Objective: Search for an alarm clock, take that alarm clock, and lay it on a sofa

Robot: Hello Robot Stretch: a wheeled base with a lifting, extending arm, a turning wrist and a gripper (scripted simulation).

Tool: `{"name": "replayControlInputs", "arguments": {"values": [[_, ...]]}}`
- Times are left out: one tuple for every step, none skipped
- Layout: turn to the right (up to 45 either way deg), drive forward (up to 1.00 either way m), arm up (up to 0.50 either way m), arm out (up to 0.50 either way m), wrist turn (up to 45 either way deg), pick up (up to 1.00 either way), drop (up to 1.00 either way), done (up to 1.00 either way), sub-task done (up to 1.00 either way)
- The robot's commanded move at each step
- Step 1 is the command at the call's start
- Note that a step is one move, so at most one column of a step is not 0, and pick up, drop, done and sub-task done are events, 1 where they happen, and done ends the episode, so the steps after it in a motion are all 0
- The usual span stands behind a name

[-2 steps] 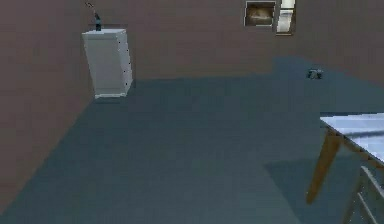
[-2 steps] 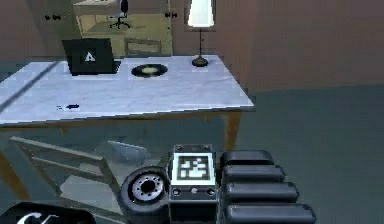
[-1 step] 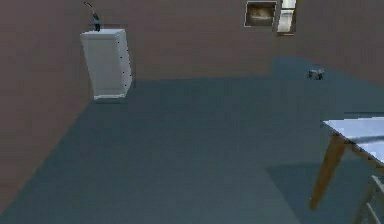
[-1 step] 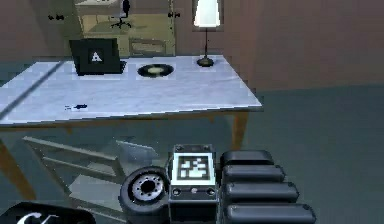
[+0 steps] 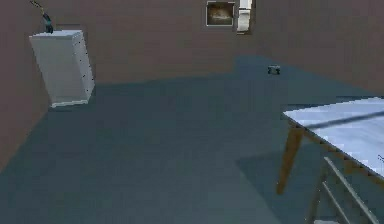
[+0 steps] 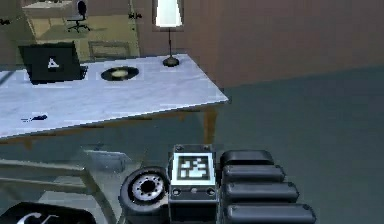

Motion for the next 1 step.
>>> {"name": "replayControlInputs", "arguments": {"values": [[0.0,0.80,0.00,0.00,0.0,0.00,0.00,0.00,0.00]]}}
